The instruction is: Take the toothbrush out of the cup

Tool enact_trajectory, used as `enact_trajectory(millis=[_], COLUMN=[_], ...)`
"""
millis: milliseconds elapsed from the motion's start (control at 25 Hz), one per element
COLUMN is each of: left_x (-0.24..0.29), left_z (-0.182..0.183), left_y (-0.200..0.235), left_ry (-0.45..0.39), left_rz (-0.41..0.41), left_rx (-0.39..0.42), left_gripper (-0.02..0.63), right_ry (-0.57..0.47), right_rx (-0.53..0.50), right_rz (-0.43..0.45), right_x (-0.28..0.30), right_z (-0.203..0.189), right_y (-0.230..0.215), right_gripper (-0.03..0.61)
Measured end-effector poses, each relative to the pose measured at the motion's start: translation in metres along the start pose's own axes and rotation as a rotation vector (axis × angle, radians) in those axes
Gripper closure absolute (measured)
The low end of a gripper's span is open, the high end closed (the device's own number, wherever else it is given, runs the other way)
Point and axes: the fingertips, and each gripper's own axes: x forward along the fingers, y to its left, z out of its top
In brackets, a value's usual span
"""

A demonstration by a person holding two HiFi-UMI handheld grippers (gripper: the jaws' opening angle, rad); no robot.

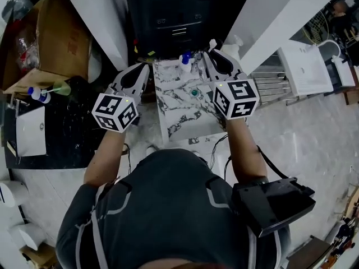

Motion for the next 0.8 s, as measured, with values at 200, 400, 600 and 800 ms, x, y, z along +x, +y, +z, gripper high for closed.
enact_trajectory(millis=[200, 400, 600, 800], left_x=[0.006, 0.007, 0.005, -0.008], left_z=[0.011, 0.023, 0.028, 0.039], left_y=[-0.021, -0.035, -0.039, -0.033], left_ry=[0.003, 0.006, 0.005, -0.047], left_rz=[-0.004, 0.009, 0.044, 0.128], left_rx=[0.021, 0.047, 0.08, 0.102], left_gripper=[0.604, 0.604, 0.604, 0.604], right_ry=[-0.03, -0.043, -0.052, -0.068], right_rx=[0.003, -0.002, -0.021, -0.006], right_rz=[-0.003, 0.004, 0.008, 0.017], right_x=[-0.026, -0.044, -0.052, -0.056], right_z=[0.011, 0.019, 0.02, 0.022], right_y=[-0.017, -0.029, -0.032, -0.031], right_gripper=[0.515, 0.515, 0.515, 0.515])
